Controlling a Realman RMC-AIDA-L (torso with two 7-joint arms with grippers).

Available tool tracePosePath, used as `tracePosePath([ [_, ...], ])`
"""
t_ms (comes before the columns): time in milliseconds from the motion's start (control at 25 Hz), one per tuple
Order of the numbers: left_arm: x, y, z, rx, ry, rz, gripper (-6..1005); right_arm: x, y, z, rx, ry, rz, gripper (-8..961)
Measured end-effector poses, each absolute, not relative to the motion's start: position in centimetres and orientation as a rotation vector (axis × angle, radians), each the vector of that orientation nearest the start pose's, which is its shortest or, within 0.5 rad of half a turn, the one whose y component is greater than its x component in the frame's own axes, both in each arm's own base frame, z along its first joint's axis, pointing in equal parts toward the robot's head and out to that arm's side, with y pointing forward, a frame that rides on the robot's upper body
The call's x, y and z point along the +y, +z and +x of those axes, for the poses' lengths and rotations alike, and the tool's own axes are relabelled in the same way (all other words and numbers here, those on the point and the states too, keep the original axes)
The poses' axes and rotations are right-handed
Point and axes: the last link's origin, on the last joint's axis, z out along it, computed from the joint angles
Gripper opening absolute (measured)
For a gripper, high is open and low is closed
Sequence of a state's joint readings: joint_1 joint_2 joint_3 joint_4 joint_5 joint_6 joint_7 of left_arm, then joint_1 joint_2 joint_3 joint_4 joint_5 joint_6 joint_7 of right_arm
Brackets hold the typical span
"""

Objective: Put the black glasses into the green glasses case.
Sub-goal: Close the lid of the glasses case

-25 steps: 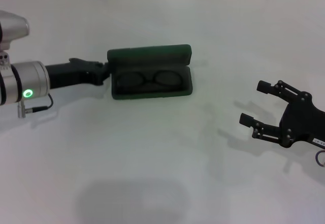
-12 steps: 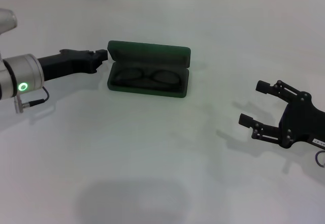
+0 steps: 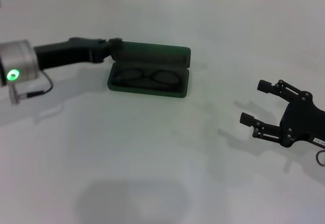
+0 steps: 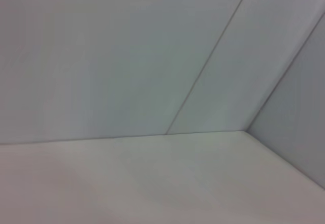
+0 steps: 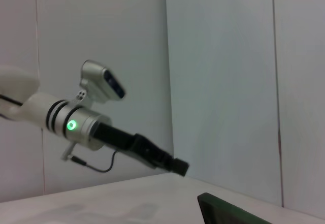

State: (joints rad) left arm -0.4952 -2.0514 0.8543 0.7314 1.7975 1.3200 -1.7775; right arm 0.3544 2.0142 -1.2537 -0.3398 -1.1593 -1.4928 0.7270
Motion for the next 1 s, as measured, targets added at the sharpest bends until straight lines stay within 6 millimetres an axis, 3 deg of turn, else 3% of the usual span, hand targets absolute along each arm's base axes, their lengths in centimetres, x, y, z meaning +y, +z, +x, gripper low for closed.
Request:
tracePosePath([
  [280,40.2,1.2,-21.8,-1.185,-0.64,-2.377,3,27.9,-2.8,28.6,0.266,0.954,-2.468,865],
  [440,41.9,0.2,-20.4,-1.217,-0.514,-2.285,4,28.0,-2.8,28.6,0.268,0.954,-2.466,865],
  [760,43.0,-3.6,-19.0,-1.162,-0.414,-2.173,4,28.0,-2.8,28.7,0.273,0.947,-2.464,864],
  [1000,43.4,-5.4,-19.5,-1.165,-0.353,-2.17,4,28.0,-2.9,28.8,0.276,0.943,-2.464,864],
])
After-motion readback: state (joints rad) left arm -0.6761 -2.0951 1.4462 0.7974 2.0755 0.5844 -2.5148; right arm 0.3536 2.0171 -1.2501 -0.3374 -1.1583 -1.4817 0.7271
